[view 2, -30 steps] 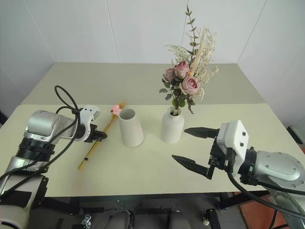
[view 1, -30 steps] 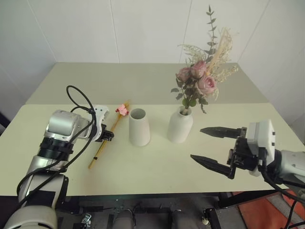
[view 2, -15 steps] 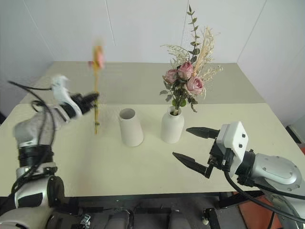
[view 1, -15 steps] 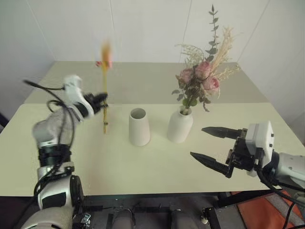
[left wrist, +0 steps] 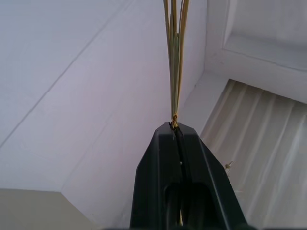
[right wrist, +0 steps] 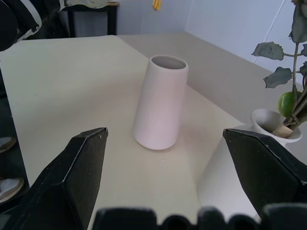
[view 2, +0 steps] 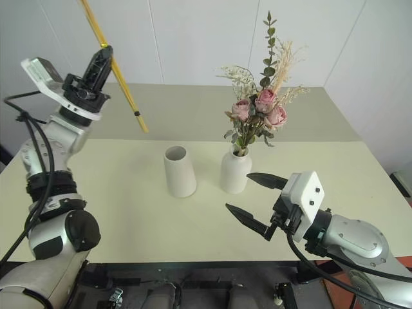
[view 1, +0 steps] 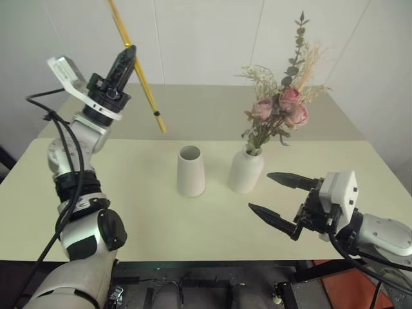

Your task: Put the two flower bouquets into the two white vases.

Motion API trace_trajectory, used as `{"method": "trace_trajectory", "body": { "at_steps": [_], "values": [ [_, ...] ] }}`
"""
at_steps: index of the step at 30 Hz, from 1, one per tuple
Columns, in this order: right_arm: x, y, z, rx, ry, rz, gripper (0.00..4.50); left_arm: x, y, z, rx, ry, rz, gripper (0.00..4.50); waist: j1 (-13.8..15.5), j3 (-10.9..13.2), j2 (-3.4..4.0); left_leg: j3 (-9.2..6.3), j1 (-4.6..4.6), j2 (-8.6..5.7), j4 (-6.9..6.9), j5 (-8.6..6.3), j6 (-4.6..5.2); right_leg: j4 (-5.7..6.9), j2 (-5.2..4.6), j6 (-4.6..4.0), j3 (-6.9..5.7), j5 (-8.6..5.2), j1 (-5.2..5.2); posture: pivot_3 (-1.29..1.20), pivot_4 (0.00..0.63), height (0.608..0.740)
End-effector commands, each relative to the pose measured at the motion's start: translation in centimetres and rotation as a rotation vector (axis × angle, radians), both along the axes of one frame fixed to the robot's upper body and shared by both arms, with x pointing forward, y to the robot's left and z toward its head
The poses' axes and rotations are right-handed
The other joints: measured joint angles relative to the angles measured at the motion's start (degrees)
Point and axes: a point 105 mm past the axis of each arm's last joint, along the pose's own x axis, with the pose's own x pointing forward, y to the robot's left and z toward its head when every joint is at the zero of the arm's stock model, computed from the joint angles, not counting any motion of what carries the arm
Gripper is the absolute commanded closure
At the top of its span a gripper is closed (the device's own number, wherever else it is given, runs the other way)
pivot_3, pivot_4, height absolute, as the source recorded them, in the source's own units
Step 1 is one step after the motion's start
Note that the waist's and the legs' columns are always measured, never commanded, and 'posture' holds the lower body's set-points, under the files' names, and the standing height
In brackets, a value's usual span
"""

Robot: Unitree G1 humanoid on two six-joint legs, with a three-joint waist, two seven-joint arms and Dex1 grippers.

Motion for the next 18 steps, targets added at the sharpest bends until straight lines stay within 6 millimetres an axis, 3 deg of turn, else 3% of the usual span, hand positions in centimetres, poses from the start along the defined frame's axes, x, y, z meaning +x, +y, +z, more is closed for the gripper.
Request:
{"method": "trace_trajectory", "body": {
  "at_steps": [1,4,10,18],
  "values": [
    [-0.6,0.3,1.0,0.000,-0.075,-0.003,0.00,-0.1,-1.7,1.0,0.051,-0.091,-0.029,4.48,-0.4,0.0,0.00,0.00,0.00,0.00,0.00,0.00,0.00,0.00,0.00,0.00,0.01,0.00,0.00,0.00,0.150,0.740],
    [-0.7,0.3,1.0,-0.003,-0.084,-0.017,0.00,0.2,-3.6,0.0,0.133,-0.118,-0.043,4.48,-0.6,0.0,0.00,0.00,0.00,0.00,-0.01,0.00,0.00,0.00,0.00,0.00,0.02,0.00,0.00,0.00,0.150,0.740],
    [-0.8,0.1,1.0,-0.011,-0.090,-0.034,0.00,0.3,-5.7,-1.9,0.202,-0.133,-0.097,4.48,-0.9,0.0,0.00,0.00,-0.01,0.00,0.00,0.00,0.00,-0.01,0.01,-0.01,0.02,0.00,0.00,0.00,0.150,0.740],
    [-0.9,-0.1,1.2,-0.018,-0.092,-0.035,0.00,-0.3,-6.3,-4.2,0.351,-0.170,-0.109,4.48,-1.0,0.0,0.00,0.01,0.01,0.00,-0.01,0.00,0.00,0.02,0.02,0.01,0.05,-0.01,-0.02,0.00,0.150,0.740]
  ]
}}
